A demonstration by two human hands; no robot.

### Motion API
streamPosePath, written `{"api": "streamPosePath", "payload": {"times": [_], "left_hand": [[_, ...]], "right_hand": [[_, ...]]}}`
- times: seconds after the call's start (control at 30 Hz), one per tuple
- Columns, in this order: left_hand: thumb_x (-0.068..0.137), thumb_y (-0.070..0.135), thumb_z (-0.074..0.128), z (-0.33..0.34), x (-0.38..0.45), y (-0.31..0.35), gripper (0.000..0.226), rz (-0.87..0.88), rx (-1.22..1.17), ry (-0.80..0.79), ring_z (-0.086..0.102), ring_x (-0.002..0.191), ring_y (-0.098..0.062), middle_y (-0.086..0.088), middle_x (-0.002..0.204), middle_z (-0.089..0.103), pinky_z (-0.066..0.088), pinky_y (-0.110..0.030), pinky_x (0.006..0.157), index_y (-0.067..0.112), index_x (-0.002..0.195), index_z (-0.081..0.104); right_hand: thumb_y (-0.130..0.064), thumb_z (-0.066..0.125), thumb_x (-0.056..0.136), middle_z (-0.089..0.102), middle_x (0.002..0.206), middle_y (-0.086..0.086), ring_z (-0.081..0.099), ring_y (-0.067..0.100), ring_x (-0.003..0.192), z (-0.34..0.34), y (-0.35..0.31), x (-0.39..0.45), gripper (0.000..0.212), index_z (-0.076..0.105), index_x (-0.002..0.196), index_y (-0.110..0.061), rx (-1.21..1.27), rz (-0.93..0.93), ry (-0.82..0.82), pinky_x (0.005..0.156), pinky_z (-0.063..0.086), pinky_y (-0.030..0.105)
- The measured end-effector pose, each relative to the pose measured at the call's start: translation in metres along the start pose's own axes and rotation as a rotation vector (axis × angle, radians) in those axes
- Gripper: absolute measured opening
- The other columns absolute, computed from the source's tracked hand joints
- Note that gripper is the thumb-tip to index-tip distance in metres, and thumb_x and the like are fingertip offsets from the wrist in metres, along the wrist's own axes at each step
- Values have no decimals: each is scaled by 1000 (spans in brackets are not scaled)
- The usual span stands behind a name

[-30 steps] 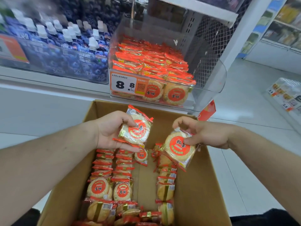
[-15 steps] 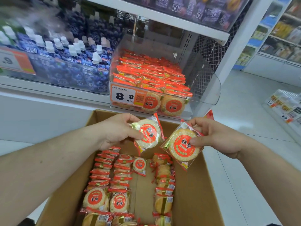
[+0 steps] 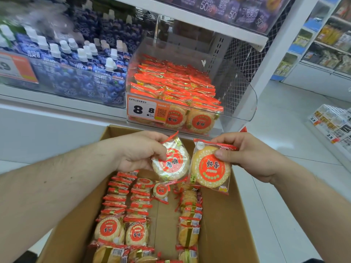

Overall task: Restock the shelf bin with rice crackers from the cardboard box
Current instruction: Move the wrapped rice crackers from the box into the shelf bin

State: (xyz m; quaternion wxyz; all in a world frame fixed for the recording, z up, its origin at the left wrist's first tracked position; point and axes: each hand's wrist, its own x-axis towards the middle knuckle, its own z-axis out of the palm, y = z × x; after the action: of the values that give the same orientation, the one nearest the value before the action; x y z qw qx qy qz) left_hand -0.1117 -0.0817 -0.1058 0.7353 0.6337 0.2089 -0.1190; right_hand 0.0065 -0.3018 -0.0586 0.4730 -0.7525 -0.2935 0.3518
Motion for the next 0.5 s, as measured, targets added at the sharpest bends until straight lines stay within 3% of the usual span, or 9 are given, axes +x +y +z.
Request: {"api": "streamPosePath", "payload": {"times": [0.1,0.23,0.33,0.43,0.5], "left_hand": [[82,-10,64,-1,-1,1,43,20,18,43,70,90,-26,-17,102,71,59,-38,75,14,116,57],[81,-4,70,-1,-4,3,44,67,35,104,68,84,-23,-20,104,71,55,-33,67,15,118,59],[82,-4,70,-1,-4,3,35,102,-9,159,70,70,-13,-8,80,74,55,-27,60,16,110,63],[85,-5,66,0,-1,1,35,123,-73,198,71,86,-22,-16,99,72,58,-35,76,14,114,62],[87,-6,62,2,0,1,32,138,-125,201,70,92,-25,-20,109,69,58,-36,78,14,112,62]], "right_hand": [[-16,68,70,75,88,8,72,18,79,1,-2,-1,34,68,103,-7,21,-1,1,66,56,22],[-9,72,71,72,83,8,69,18,71,2,-4,-1,39,61,108,-7,92,-30,62,60,54,25],[1,68,77,69,86,10,67,20,68,8,-1,2,53,54,120,-27,344,-39,164,55,55,32],[6,52,88,70,98,11,69,27,78,24,4,8,38,56,114,-22,632,19,232,58,59,37],[2,52,90,72,93,11,69,28,77,37,10,12,22,53,102,-16,710,84,279,66,58,39]]}}
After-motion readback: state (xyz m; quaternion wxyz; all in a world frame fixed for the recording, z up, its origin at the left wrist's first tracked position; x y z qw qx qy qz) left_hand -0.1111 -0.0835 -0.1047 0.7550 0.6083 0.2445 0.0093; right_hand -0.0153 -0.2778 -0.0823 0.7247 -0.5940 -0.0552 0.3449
